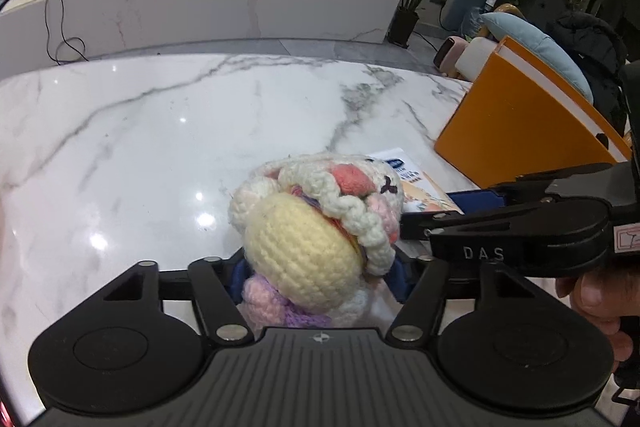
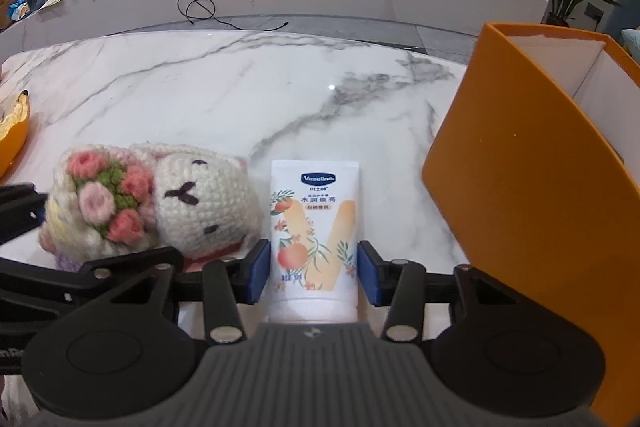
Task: Organize objects
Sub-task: 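Lift and carry bunny plush and Vaseline tube over the orange box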
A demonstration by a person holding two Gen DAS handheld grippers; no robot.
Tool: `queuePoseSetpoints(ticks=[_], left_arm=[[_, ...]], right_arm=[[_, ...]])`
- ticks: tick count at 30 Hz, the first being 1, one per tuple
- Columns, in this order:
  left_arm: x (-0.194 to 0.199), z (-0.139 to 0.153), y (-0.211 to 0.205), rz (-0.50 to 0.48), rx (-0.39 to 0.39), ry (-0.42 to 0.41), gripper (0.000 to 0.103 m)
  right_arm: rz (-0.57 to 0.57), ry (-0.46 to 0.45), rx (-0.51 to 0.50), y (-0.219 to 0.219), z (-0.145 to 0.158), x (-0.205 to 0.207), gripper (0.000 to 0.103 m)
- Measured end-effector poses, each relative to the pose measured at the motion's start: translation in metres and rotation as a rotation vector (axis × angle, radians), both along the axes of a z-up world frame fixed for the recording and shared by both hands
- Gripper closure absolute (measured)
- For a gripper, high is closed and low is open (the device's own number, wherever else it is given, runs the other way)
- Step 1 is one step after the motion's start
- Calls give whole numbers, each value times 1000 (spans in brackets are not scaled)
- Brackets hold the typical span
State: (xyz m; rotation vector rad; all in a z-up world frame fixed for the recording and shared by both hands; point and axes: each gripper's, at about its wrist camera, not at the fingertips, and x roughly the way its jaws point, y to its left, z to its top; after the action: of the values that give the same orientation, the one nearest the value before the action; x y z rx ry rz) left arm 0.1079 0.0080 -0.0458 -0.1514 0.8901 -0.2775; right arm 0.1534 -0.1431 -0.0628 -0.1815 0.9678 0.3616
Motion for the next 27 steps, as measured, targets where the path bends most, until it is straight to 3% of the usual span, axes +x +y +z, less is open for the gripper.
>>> queuePoseSetpoints(ticks=[12,27], left_arm=[[-7,28,15,69,-143,-51,35],[-7,70,17,141,-163,-208,35]], right_arm=[[6,-29,22,-7,20,-4,55],[-42,-149,130,-21,86,-5,55]])
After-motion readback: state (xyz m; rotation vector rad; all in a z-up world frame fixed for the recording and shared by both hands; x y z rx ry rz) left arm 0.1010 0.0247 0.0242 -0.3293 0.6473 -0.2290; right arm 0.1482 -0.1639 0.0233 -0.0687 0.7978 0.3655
